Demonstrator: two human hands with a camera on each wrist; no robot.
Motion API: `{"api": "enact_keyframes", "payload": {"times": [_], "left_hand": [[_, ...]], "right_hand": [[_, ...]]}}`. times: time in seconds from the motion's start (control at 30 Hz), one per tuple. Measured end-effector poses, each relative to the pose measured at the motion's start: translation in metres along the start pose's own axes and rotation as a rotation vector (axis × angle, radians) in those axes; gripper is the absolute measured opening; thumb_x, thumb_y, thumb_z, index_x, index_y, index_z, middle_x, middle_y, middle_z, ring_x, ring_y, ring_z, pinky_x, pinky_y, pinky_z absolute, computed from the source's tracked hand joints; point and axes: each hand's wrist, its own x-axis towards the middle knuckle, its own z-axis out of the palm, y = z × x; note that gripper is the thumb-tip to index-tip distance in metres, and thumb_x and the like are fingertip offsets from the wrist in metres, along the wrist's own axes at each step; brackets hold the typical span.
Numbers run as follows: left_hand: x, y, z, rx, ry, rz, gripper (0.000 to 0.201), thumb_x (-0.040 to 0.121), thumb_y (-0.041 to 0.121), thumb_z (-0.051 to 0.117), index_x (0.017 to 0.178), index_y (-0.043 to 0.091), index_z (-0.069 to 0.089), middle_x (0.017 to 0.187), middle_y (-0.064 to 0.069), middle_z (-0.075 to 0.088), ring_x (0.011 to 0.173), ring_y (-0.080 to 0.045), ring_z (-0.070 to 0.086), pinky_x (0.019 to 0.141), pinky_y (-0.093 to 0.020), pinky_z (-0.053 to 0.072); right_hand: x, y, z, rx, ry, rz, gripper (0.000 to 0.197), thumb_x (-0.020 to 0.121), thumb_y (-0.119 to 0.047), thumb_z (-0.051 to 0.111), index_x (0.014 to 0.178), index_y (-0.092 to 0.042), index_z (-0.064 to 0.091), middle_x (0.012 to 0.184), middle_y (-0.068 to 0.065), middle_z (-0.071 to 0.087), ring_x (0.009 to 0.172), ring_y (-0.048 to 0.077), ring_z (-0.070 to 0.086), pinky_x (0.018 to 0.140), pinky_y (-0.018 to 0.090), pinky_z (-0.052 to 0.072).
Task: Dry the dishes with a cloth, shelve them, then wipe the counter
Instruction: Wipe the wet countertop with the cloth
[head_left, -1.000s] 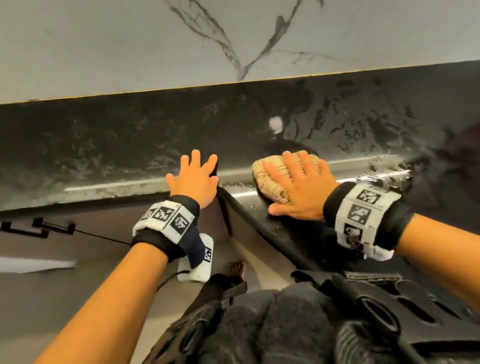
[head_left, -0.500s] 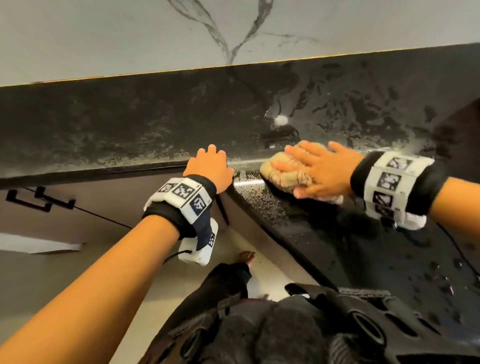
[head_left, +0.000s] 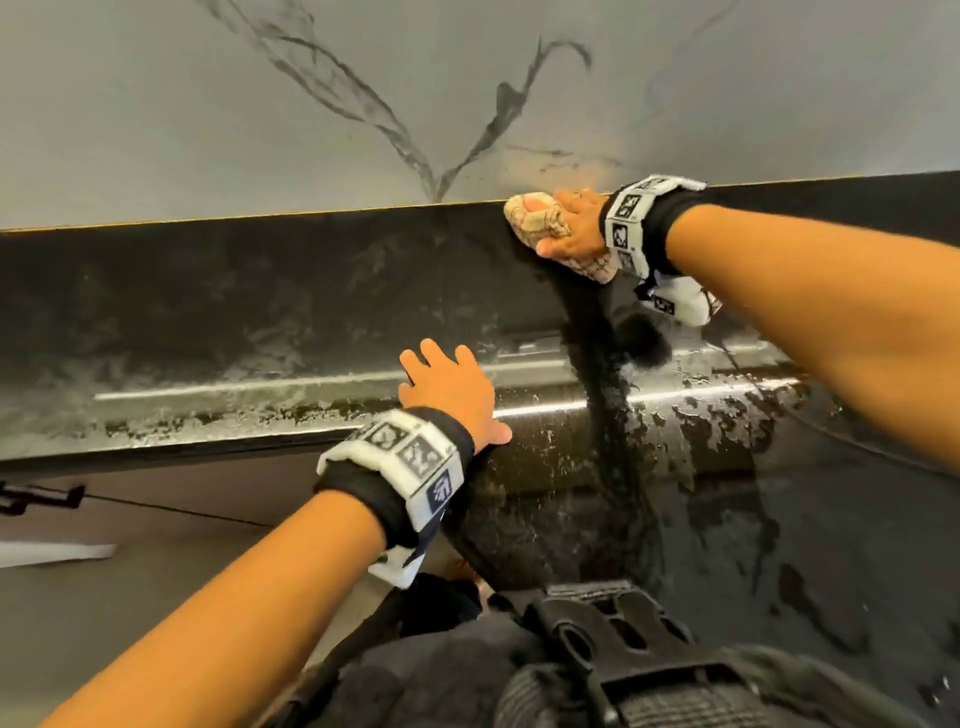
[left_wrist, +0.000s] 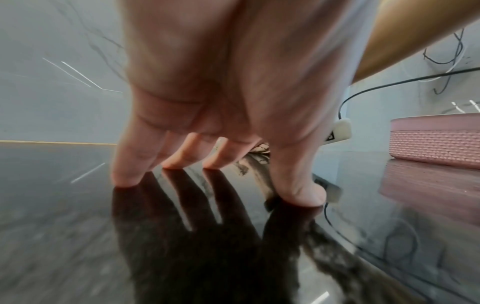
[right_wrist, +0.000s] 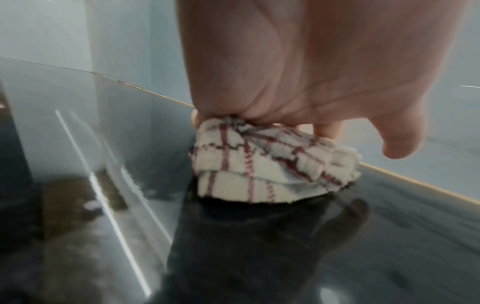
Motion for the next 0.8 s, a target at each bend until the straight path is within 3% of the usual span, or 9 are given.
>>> {"api": "enact_keyframes", "payload": {"times": [0.07,0.2,0.33,0.43,0.57,0.67,0.73,0.8], "left_hand": [[0.005,-0.004,0.009,0.006,0.047,0.026,0.102,0.08,0.059,0.058,0.148,0.005,0.004,0.151,-0.031,0.003,0.138,-0.05,0.005,0.112,-0.051,0.02],[0.001,-0.005,0.01,0.008,0.041,0.039,0.102,0.083,0.058,0.054,0.148,0.004,-0.002,0.152,-0.031,-0.002,0.139,-0.051,0.002,0.112,-0.051,0.021],[-0.001,-0.004,0.006,-0.037,0.041,0.032,0.102,0.082,0.057,0.057,0.149,0.005,0.0,0.153,-0.029,-0.003,0.139,-0.05,0.002,0.11,-0.051,0.023],[-0.005,-0.004,0.004,-0.074,0.045,0.028,0.1,0.083,0.054,0.058,0.15,0.007,0.001,0.154,-0.027,-0.003,0.14,-0.049,0.0,0.112,-0.052,0.021],[-0.018,-0.007,0.013,-0.056,0.106,0.069,0.083,0.089,0.052,0.051,0.15,0.016,0.007,0.154,-0.025,0.002,0.139,-0.05,0.004,0.11,-0.053,0.022],[-0.035,-0.006,0.029,-0.023,0.134,0.142,0.063,0.096,0.041,0.041,0.148,0.02,0.013,0.153,-0.022,0.007,0.136,-0.05,0.01,0.106,-0.051,0.028],[-0.049,-0.003,0.044,0.03,0.173,0.212,0.055,0.099,0.033,0.037,0.148,0.018,0.015,0.151,-0.021,0.011,0.135,-0.047,0.014,0.103,-0.049,0.031],[-0.067,0.0,0.06,0.07,0.203,0.286,0.052,0.1,0.025,0.036,0.147,0.015,0.017,0.151,-0.02,0.014,0.134,-0.045,0.017,0.1,-0.048,0.033]], "right_hand": [[0.003,0.012,0.001,-0.002,-0.017,0.079,0.103,0.071,-0.074,0.048,0.15,-0.021,0.007,0.156,0.011,0.015,0.142,0.034,0.018,0.117,0.047,0.017],[-0.015,0.031,0.015,0.057,0.063,0.165,0.081,0.085,-0.062,0.042,0.148,-0.02,0.015,0.151,0.017,0.025,0.137,0.04,0.027,0.113,0.049,0.024],[-0.071,0.03,0.036,0.159,0.068,0.294,0.089,0.076,-0.064,0.055,0.138,-0.006,0.029,0.14,0.02,0.039,0.127,0.041,0.04,0.103,0.047,0.038],[-0.132,-0.002,0.058,0.166,0.068,0.228,0.095,0.062,-0.072,0.053,0.134,-0.012,0.034,0.133,0.016,0.047,0.119,0.039,0.048,0.097,0.048,0.044],[-0.218,-0.054,0.086,0.07,0.127,0.055,0.068,0.074,-0.058,0.056,0.13,-0.023,0.039,0.127,0.01,0.051,0.117,0.035,0.049,0.096,0.045,0.044],[-0.28,-0.079,0.115,-0.002,0.06,-0.002,0.075,0.085,-0.058,0.047,0.146,-0.027,0.017,0.15,0.01,0.025,0.136,0.035,0.026,0.112,0.046,0.024],[-0.314,-0.093,0.137,-0.003,-0.014,0.018,0.078,0.086,-0.063,0.039,0.148,-0.034,0.001,0.158,0.007,0.005,0.143,0.036,0.006,0.116,0.049,0.011],[-0.342,-0.11,0.159,0.006,-0.005,0.006,0.078,0.083,-0.069,0.032,0.147,-0.038,-0.001,0.158,0.009,0.0,0.143,0.04,0.001,0.115,0.054,0.01]]}}
